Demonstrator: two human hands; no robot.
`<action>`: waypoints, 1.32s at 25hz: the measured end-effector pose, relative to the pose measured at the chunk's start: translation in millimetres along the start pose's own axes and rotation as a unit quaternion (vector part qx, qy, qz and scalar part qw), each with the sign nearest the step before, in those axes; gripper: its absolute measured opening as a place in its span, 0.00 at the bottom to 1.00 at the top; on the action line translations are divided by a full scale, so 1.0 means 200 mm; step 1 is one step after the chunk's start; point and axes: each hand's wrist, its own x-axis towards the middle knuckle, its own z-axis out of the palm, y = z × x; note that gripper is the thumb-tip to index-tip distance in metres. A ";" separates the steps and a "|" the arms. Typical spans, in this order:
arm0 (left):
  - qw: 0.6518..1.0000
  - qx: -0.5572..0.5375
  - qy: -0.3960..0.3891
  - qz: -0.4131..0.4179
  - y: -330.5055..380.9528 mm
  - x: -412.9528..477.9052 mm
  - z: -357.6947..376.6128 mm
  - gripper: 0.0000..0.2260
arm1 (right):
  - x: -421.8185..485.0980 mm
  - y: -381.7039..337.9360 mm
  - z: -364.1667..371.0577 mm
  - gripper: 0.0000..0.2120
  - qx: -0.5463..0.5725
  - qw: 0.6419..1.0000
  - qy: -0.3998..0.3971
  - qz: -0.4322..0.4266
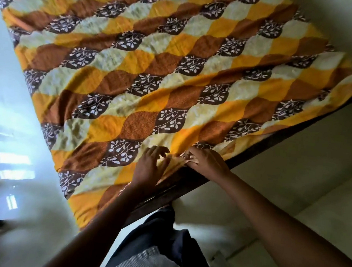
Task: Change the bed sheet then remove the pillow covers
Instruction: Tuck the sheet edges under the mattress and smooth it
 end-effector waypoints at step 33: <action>0.987 0.128 -0.079 -0.058 1.48 0.81 0.94 0.27 | -0.11 1.61 -1.13 0.15 0.005 0.999 -0.010 -0.040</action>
